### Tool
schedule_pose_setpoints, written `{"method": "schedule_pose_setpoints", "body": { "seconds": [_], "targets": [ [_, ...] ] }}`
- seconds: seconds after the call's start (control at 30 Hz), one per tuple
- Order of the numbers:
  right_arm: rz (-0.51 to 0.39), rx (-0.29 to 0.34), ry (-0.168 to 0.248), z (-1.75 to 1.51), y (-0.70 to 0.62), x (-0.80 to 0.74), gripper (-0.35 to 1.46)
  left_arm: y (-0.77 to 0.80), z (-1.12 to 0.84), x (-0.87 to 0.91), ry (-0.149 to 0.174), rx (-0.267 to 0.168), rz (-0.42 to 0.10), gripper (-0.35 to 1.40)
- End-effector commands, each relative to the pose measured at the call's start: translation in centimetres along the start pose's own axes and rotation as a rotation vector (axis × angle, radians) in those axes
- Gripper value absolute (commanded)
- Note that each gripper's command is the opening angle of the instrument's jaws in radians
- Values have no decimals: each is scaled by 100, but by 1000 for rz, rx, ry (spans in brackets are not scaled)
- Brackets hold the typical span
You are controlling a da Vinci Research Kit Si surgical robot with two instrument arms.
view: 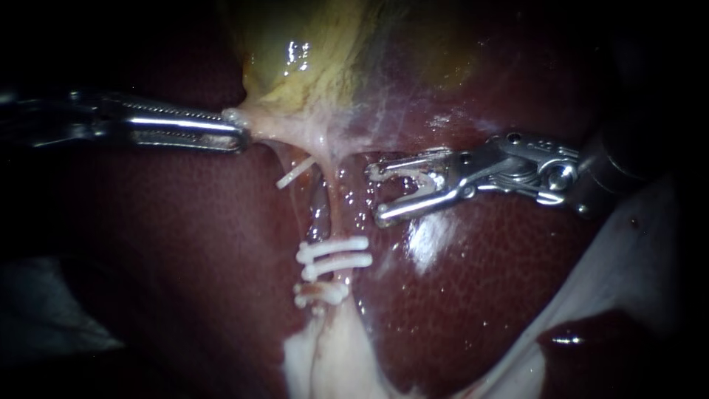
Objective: Clipping third clip right tube
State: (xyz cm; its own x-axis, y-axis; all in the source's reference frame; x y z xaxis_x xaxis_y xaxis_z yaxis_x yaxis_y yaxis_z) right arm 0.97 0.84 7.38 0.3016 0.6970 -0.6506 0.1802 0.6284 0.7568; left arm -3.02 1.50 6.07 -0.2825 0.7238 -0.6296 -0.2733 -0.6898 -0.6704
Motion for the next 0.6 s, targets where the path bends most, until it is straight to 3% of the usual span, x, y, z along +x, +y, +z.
{"method": "schedule_pose_setpoints", "body": {
  "seconds": [0.03, 0.33, 0.6],
  "targets": [
    [-1, 5, -2, 1, -2, 0, 49, 0, 0, 0, 0, 0, 0, -35],
    [28, 8, -24, 15, -14, 5, 49, 0, 0, 0, 0, -1, 0, -35],
    [64, -26, -38, 32, -15, 12, 49, 0, -1, 0, 0, 2, 0, -35]
  ]
}}
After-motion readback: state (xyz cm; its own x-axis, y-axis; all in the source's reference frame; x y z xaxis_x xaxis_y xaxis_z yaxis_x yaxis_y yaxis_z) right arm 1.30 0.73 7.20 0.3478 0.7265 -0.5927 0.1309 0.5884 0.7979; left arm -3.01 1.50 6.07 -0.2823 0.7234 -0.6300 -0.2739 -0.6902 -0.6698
